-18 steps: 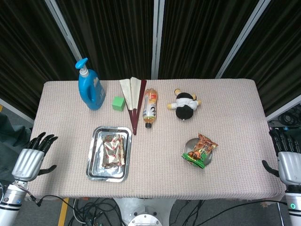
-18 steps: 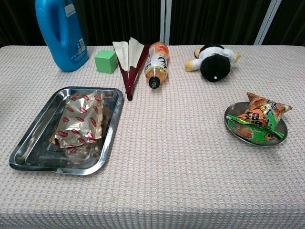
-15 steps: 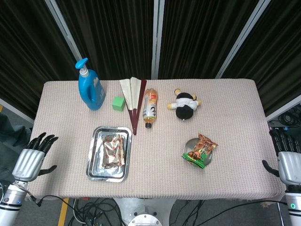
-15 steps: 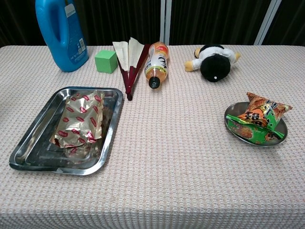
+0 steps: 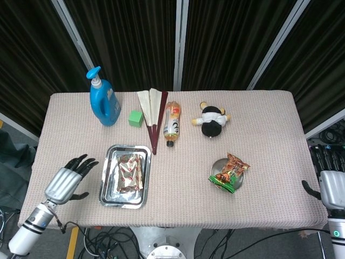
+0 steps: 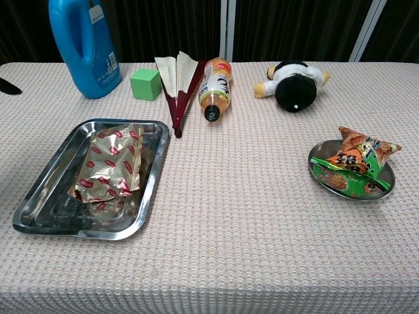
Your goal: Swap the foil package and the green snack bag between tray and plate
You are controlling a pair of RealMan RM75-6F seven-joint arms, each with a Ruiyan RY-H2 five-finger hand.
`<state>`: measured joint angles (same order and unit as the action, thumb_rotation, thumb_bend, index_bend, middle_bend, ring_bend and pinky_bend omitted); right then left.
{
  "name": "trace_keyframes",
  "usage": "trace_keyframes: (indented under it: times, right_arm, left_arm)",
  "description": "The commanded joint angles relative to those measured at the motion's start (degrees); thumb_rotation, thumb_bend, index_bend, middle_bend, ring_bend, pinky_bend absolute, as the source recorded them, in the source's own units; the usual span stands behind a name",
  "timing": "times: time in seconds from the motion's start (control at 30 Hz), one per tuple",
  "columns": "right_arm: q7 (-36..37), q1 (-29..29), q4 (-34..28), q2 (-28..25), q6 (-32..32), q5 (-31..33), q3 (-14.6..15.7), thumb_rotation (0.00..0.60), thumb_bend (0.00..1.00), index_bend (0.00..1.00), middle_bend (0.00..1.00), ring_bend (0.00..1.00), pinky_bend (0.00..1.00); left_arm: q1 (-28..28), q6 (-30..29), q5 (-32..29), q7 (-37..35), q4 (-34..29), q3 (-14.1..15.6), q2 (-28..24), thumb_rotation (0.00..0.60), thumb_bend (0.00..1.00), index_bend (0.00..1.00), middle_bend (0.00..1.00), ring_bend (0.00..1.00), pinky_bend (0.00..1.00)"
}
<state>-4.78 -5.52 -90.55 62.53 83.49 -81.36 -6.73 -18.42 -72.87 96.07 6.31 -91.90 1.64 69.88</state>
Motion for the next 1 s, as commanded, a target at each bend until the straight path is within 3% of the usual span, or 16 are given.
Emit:
trace_keyframes:
  times: [0.03, 0.43, 0.73, 1.0]
  right_arm:
    - [-0.4, -0.1, -0.4, -0.3, -0.1, -0.1, 0.1, 0.6, 0.14, 0.0, 0.0, 0.0, 0.0]
    - [0.2, -0.1, -0.6, -0.9, -0.3, 0.5, -0.1, 0.6, 0.14, 0.0, 0.0, 0.0, 0.0]
    - [0.7, -0.5, 0.2, -0.7, -1.3, 1.2, -0.2, 0.6, 0.14, 0.0, 0.0, 0.0, 0.0]
    - [1.1, -1.1, 1.5, 0.2, -2.8, 1.8, 0.0, 0.6, 0.14, 0.0, 0.0, 0.0, 0.0]
  left_arm:
    - [-5.3, 6.0, 0.9, 1.1, -1.1, -1.5, 2.4, 0.6, 0.06, 0.11, 0.1, 0.03, 0.18]
    - [-17.3, 16.3, 4.6, 3.6, 7.9, -3.7, 8.0, 0.6, 0.06, 0.11, 0.09, 0.03, 0.18]
    - [-22.2, 18.4, 10.4, 5.3, 13.1, -0.5, 8.6, 0.6, 0.06, 0.11, 0.09, 0.03, 0.18]
    - [-25.1, 20.9, 10.8, 5.8, 17.3, 1.2, 11.5, 0.6, 0.06, 0.12, 0.1, 0.03, 0.18]
